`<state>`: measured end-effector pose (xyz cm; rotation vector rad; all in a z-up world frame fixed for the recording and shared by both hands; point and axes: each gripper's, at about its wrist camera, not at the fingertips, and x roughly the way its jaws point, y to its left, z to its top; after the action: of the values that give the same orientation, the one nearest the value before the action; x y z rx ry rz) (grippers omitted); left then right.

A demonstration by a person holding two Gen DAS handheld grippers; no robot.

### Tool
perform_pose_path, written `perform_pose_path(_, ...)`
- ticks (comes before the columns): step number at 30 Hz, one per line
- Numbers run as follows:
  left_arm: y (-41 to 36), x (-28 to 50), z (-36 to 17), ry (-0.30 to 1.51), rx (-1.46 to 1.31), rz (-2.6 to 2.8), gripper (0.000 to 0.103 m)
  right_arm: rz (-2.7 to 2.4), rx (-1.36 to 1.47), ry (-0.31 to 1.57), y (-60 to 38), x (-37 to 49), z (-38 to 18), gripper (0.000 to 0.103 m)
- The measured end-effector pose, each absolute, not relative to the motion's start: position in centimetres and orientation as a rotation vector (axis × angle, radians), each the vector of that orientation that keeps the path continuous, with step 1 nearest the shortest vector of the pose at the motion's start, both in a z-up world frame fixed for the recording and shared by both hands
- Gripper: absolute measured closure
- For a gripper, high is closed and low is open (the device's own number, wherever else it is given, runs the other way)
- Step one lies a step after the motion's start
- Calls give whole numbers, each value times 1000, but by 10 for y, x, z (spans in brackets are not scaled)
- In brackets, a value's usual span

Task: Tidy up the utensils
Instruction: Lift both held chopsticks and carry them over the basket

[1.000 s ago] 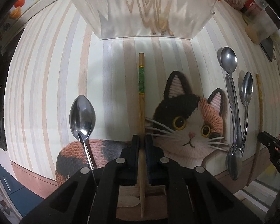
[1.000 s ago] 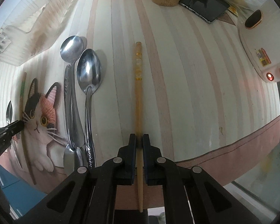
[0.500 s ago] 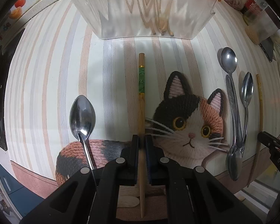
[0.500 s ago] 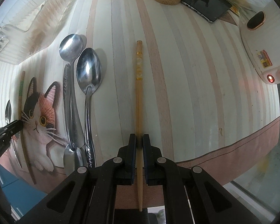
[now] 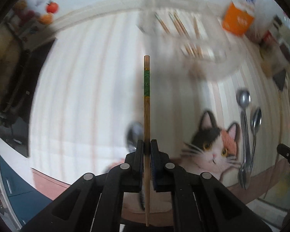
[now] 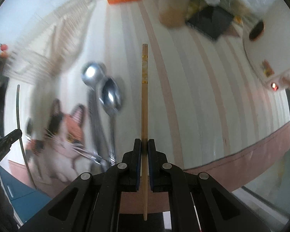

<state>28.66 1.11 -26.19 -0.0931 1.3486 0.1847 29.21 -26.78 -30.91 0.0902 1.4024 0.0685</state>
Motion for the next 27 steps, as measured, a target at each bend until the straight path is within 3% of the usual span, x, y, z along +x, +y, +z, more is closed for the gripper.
perform_pose_path(8,50,297,-185,1202,-182,233,99,237,159,1273,-230,336,-229,96)
perform_pose_path(15,48,369,-122,1116,-314,83,99,384,216,1197,-174,414,-180,96)
perform_pose_path(20,51,445,-130,1178,-404,0,99,404,257,1236,-144,478,-191,96)
perform_pose_path(27,47,518,-193,1329,-397,-18,99,361,262,1341,-119,537,-244,96)
